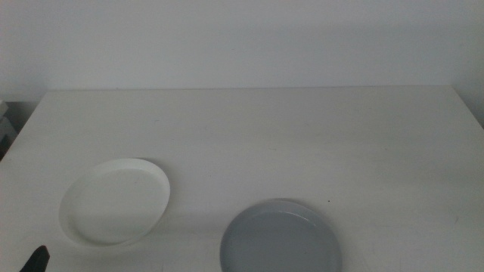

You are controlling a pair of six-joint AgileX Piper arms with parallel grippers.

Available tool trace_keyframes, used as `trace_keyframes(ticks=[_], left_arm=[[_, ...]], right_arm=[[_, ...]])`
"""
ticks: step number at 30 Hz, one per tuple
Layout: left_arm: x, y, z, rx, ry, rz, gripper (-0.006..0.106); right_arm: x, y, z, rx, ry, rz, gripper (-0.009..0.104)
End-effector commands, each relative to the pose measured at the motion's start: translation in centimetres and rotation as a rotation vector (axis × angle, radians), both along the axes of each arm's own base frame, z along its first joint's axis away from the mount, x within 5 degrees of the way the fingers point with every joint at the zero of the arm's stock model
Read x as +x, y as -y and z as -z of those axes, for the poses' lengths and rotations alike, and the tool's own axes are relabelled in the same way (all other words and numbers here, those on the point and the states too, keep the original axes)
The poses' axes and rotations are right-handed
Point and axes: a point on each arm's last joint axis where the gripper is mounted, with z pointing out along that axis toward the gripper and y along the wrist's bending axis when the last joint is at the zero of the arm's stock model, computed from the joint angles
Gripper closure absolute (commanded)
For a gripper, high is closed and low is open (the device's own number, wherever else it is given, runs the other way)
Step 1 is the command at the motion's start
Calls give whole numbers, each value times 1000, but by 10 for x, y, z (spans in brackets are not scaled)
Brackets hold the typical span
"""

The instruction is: Stack the three bowls on top of each other.

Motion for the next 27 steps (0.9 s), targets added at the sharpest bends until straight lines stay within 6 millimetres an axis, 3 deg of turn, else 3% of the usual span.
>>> trace_keyframes(ticks=[1, 8, 13, 18, 22, 27], left_arm=[[0, -1, -12, -19, 119, -11, -5], [0, -5, -16, -18, 141, -83, -5], [8, -8, -56, -172, 91, -151, -5], [42, -11, -105, -202, -114, -160, -5], [71, -11, -132, -209, -269, -143, -5], [103, -10, -142, -264, -474, -111, -5]], right_arm=[[2, 0, -14, 44, 79, 12, 45], [2, 0, -14, 44, 79, 12, 45], [2, 0, -14, 44, 79, 12, 45], [2, 0, -14, 44, 79, 12, 45], [2, 0, -14, 44, 79, 12, 45], [2, 0, -14, 44, 79, 12, 45]])
